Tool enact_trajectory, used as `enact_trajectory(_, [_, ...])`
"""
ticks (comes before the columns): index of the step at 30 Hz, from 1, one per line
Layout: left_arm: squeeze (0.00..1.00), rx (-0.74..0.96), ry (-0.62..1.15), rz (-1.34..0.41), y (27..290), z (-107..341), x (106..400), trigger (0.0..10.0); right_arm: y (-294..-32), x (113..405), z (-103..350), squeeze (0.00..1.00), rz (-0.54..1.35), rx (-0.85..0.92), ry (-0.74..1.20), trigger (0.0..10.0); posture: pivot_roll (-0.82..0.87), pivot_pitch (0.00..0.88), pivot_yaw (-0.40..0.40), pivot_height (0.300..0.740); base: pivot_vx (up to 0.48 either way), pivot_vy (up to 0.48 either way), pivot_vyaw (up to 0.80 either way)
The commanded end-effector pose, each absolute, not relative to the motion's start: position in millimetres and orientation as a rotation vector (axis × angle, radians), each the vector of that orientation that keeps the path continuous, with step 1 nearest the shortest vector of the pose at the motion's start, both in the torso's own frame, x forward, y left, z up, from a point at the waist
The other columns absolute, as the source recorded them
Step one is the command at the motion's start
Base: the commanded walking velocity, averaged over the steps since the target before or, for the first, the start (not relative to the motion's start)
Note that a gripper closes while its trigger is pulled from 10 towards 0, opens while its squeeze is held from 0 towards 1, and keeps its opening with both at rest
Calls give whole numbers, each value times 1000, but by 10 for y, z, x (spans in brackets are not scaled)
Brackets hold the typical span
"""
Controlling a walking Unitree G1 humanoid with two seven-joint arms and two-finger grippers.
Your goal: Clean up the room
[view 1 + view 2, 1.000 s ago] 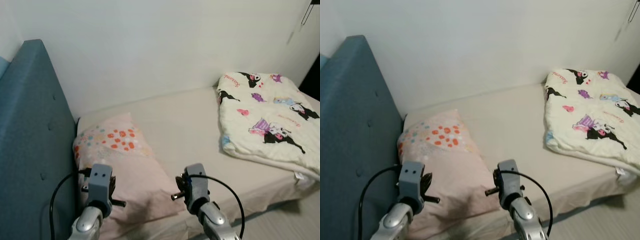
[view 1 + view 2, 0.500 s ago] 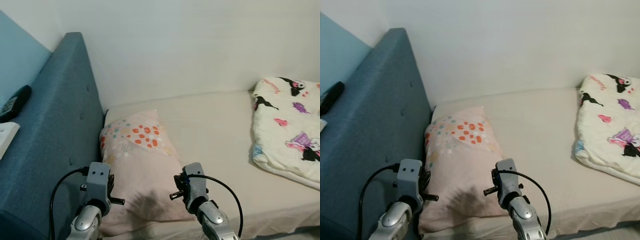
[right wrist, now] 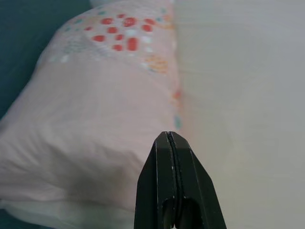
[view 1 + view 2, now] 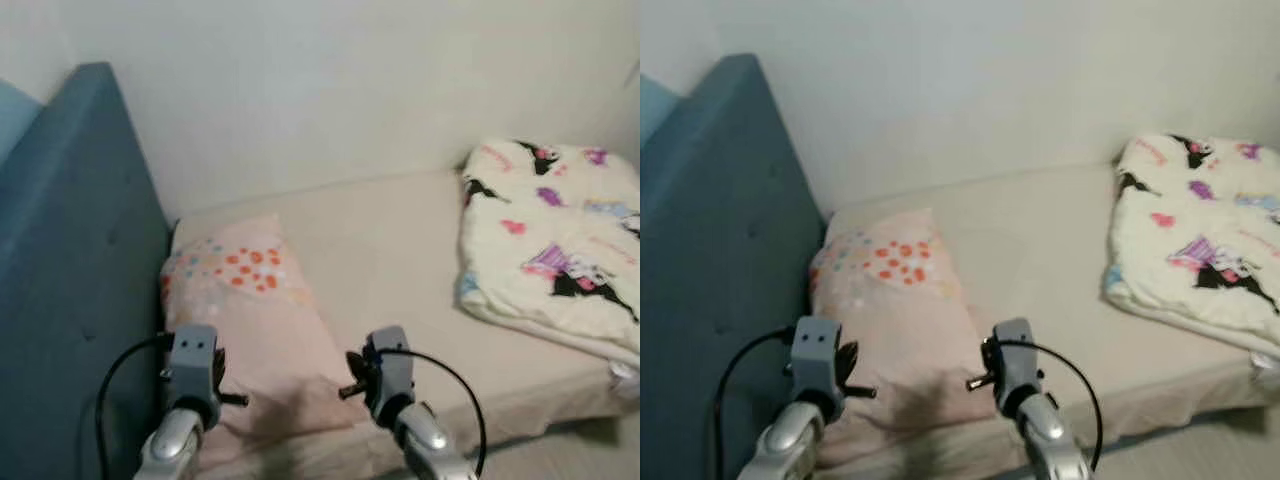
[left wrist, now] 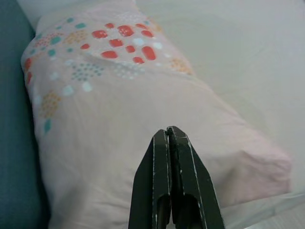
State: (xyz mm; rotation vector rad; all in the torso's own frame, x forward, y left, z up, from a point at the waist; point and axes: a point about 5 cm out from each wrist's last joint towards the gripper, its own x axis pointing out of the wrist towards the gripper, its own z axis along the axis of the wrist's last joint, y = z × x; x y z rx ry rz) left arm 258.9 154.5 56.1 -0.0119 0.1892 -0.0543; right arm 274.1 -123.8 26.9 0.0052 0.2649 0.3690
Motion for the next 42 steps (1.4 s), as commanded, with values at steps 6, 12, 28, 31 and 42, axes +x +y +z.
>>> enact_trajectory(6, [0,2,225,-44,1584,532,2564,10000,-1181,2692,241,0,385,27,271,10000,-14,73,-30,737,0,-480,0])
enact_trajectory(12, [0,86,274,-105,1557,503,2568,10000,-1179,2684,235,0,384,34,273,10000,-12,75,-27,737,0,0,0])
enact_trajectory(28, [0,80,242,-82,1588,564,2592,10000,-1169,2672,229,0,380,51,275,10000,-8,82,-21,737,0,138,0])
enact_trajectory(31, [0,70,218,-83,1575,580,2580,10000,-1169,2674,238,0,382,52,270,10000,-10,84,-21,737,0,0,0])
enact_trajectory(42, [0,70,245,-57,1577,583,2558,10000,-1180,2688,248,0,381,54,269,10000,-5,91,-27,737,0,-125,0])
